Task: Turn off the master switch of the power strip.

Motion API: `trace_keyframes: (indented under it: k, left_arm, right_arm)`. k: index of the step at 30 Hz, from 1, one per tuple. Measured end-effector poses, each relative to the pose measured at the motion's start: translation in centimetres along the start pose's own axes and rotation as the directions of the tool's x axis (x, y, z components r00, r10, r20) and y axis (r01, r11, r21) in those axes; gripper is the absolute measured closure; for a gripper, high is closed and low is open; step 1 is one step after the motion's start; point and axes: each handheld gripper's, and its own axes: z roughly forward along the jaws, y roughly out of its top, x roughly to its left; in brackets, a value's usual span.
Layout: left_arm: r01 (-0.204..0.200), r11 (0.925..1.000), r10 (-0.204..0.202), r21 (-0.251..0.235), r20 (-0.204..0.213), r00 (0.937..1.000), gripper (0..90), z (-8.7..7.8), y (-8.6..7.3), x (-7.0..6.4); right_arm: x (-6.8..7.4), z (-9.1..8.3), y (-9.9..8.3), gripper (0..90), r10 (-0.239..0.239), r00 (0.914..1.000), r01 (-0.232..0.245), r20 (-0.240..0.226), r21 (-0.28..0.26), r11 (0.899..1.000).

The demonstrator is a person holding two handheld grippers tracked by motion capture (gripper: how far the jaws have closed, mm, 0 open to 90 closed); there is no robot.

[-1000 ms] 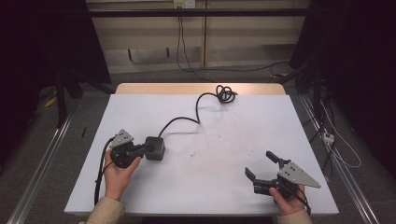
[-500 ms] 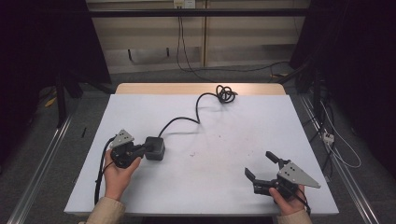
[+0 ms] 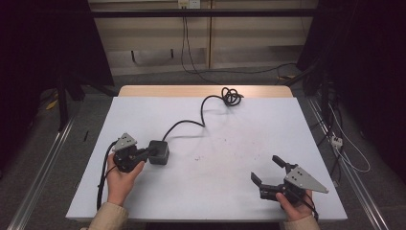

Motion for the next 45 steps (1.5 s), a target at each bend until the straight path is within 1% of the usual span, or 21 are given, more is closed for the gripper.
trace_keyframes:
  k: [3,8,11,13,14,15,21,27,31,41,45]
  left_arm:
    - [-0.003,1.0000,0.003,-0.001,-0.004,1.0000,90.0,0.01,-0.01,-0.06]
    - [0.014,0.9999,-0.014,-0.004,0.000,0.9999,90.0,0.02,-0.02,-0.05]
    - [0.014,0.9999,-0.014,0.000,0.001,0.9999,90.0,-0.01,-0.01,-0.02]
    - [0.015,0.9999,-0.015,-0.006,-0.002,0.9999,90.0,0.02,-0.02,-0.09]
    - [0.005,1.0000,-0.005,0.003,-0.006,1.0000,90.0,-0.01,0.01,-0.10]
    - [0.004,1.0000,-0.004,0.004,-0.008,1.0000,90.0,-0.01,0.02,-0.12]
    - [0.024,0.9997,-0.024,0.006,-0.010,0.9997,90.0,0.06,0.11,-0.17]
    - [0.014,0.9998,-0.013,0.017,-0.022,0.9997,90.0,0.08,0.22,-0.28]
    - [0.017,0.9996,-0.017,0.020,-0.026,0.9995,90.0,0.12,0.22,-0.38]
    - [0.018,0.9996,-0.018,0.020,-0.026,0.9995,90.0,0.11,0.21,-0.35]
    - [0.025,0.9995,-0.025,0.017,-0.021,0.9995,90.0,0.10,0.20,-0.30]
  right_arm:
    - [0.01,-0.02,0.01,4.2,-0.002,1.0000,0.002,0.000,-0.001,1.000]
    - [-0.04,-0.04,0.02,4.2,-0.001,1.0000,0.001,0.002,0.000,1.000]
    - [-0.04,-0.06,0.03,4.2,0.000,1.0000,0.000,0.003,-0.001,1.000]
    - [-0.05,-0.08,0.05,4.3,-0.001,1.0000,0.001,0.003,-0.002,1.000]
    - [-0.05,-0.07,0.04,4.2,0.000,1.0000,0.000,0.003,-0.001,1.000]
    - [-0.05,-0.07,0.04,4.2,0.000,1.0000,0.000,0.003,-0.001,1.000]
    - [0.01,-0.02,0.04,4.2,-0.003,1.0000,0.003,0.001,0.000,1.000]
    - [0.05,-0.01,0.06,4.2,-0.002,1.0000,0.002,0.000,0.000,1.000]
    - [0.02,-0.04,0.06,4.3,-0.003,1.0000,0.003,0.003,-0.001,1.000]
    - [0.03,-0.03,0.06,4.2,-0.003,1.0000,0.003,0.003,-0.001,1.000]
    - [0.01,-0.05,0.07,4.3,-0.003,1.0000,0.003,0.004,-0.001,1.000]
